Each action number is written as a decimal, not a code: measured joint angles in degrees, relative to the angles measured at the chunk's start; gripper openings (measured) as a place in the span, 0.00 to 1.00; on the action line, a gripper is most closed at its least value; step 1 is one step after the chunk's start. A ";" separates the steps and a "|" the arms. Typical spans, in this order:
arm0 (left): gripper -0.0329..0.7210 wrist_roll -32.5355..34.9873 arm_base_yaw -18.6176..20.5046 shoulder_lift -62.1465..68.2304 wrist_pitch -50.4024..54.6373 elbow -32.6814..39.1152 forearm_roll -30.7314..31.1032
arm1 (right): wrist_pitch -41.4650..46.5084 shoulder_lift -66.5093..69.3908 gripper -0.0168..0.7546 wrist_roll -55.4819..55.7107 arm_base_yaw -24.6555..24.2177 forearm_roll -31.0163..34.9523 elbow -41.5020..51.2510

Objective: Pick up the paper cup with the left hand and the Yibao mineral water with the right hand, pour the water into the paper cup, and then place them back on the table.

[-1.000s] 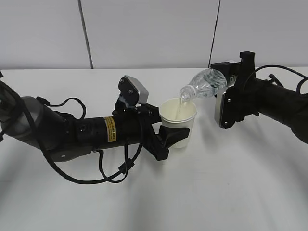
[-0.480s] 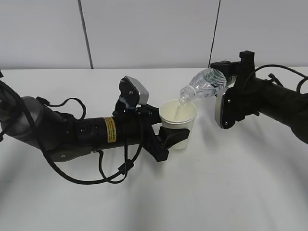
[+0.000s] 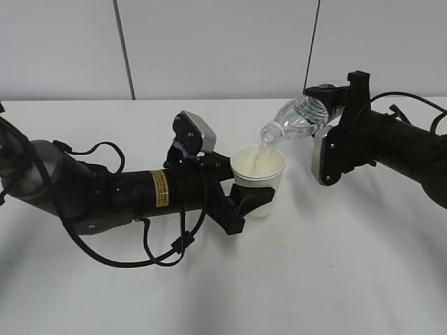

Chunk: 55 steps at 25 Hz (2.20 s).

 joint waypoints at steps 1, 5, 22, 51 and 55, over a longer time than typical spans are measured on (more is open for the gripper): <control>0.64 0.00 0.00 0.00 0.00 0.00 0.00 | -0.10 0.00 0.64 0.00 0.00 0.00 0.00; 0.64 0.00 0.00 0.00 0.00 0.00 0.00 | -0.21 0.00 0.64 -0.14 0.00 0.00 0.00; 0.64 0.00 0.00 0.00 0.02 0.00 0.12 | -1.12 0.00 0.63 -1.98 0.00 0.00 0.00; 0.64 0.00 0.00 0.00 0.06 0.00 -0.01 | -1.36 0.00 0.63 -0.53 0.00 0.00 -0.12; 0.64 0.00 0.00 0.00 0.06 0.00 -0.38 | -1.36 0.00 0.63 0.82 0.00 0.00 0.10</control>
